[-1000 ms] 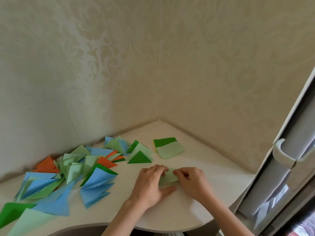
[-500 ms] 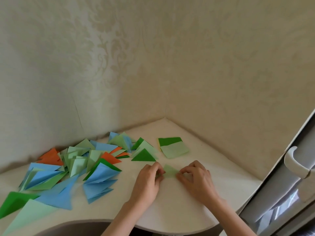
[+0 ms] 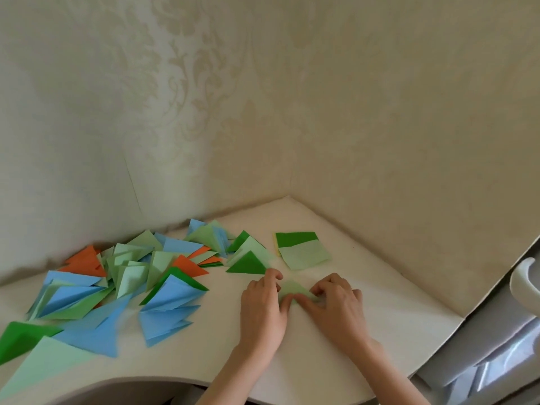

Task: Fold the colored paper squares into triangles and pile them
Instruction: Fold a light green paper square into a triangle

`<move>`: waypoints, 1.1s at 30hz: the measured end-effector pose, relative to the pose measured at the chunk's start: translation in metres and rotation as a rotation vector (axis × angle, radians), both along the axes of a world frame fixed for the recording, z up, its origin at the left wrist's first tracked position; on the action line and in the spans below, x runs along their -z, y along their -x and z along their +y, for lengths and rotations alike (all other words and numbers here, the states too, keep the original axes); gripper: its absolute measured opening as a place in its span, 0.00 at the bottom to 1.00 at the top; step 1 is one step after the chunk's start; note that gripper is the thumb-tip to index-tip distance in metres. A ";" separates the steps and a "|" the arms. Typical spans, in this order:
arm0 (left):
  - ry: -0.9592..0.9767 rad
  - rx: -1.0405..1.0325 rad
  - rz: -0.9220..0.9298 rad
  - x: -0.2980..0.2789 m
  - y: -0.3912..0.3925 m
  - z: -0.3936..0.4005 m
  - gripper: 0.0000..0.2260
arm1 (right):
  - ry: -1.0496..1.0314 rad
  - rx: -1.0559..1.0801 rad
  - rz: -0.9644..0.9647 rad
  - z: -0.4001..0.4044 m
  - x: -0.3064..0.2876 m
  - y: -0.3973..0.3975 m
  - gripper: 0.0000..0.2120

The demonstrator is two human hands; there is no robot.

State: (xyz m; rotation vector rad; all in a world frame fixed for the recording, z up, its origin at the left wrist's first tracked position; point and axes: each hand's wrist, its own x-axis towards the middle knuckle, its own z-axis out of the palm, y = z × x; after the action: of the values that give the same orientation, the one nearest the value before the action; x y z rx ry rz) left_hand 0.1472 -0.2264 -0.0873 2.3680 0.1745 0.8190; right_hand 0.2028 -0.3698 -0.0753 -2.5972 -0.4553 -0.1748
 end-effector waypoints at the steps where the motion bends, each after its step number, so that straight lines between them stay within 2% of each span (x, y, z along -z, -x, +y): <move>1: 0.004 0.002 0.000 0.000 0.000 0.001 0.18 | 0.001 0.004 -0.001 0.000 0.001 0.000 0.15; 7: 0.042 0.038 0.021 0.002 0.000 0.005 0.15 | -0.083 0.032 -0.005 0.000 0.002 0.000 0.15; 14: 0.218 0.121 0.123 0.000 0.000 0.019 0.14 | -0.146 0.001 0.117 -0.004 -0.005 -0.003 0.12; 18: 0.265 0.130 0.162 -0.003 0.004 0.028 0.12 | -0.146 -0.002 0.119 -0.004 -0.006 -0.001 0.10; 20: 0.252 0.140 0.174 -0.004 0.005 0.033 0.12 | -0.159 -0.003 0.092 -0.004 -0.004 0.002 0.09; 23: 0.107 0.130 0.184 -0.008 0.009 0.031 0.12 | -0.159 0.002 0.035 -0.005 -0.002 0.005 0.09; 27: -0.029 0.046 0.181 -0.015 0.012 0.010 0.18 | -0.137 0.004 0.018 -0.004 -0.002 0.006 0.08; 33: 0.142 0.002 0.311 -0.021 0.002 -0.002 0.18 | -0.108 0.013 0.012 -0.004 -0.001 0.004 0.07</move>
State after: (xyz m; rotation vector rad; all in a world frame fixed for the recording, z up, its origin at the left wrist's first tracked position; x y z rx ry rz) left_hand 0.1451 -0.2283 -0.0666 2.3460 0.3461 0.4171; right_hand 0.1989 -0.3737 -0.0740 -2.4943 -0.4131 -0.1837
